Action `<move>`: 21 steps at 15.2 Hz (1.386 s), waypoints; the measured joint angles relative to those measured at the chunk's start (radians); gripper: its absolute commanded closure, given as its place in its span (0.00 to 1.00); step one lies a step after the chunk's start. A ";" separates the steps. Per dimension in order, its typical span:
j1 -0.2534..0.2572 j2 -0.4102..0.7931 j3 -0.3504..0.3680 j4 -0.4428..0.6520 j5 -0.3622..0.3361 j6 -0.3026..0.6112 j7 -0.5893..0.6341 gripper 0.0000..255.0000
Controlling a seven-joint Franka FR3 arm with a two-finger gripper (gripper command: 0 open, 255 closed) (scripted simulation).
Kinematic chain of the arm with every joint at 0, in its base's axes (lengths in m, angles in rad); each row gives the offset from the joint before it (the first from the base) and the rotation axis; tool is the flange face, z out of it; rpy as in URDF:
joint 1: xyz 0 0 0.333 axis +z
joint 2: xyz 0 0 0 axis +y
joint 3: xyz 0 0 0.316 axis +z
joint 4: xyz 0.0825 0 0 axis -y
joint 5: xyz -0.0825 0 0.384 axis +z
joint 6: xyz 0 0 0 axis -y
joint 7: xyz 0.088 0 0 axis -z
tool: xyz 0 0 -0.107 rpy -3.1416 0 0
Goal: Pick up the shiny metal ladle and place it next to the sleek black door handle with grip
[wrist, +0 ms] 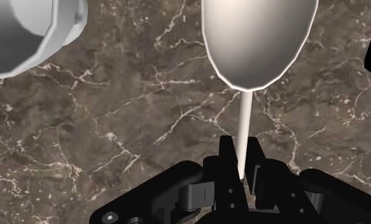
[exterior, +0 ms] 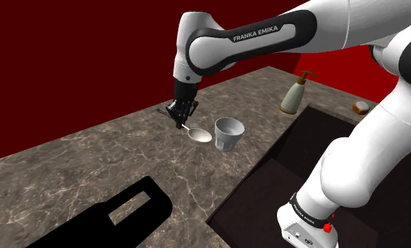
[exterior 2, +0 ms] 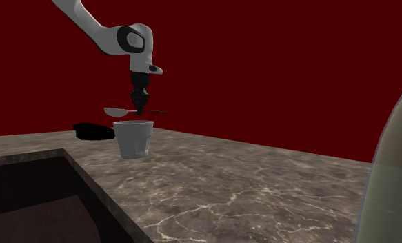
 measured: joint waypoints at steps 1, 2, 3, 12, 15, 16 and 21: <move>0.009 -0.020 0.010 -0.020 0.007 0.002 0.015 1.00; 0.019 -0.040 0.020 -0.045 0.015 0.009 0.030 1.00; 0.030 -0.055 0.032 -0.057 0.021 0.011 0.050 1.00; 0.097 -0.122 0.114 -0.161 0.065 0.067 0.166 1.00; 0.099 -0.107 0.120 -0.187 0.065 0.108 0.167 1.00; 0.099 -0.104 0.121 -0.196 0.065 0.121 0.165 1.00; 0.100 -0.068 0.130 -0.235 0.062 0.195 0.167 1.00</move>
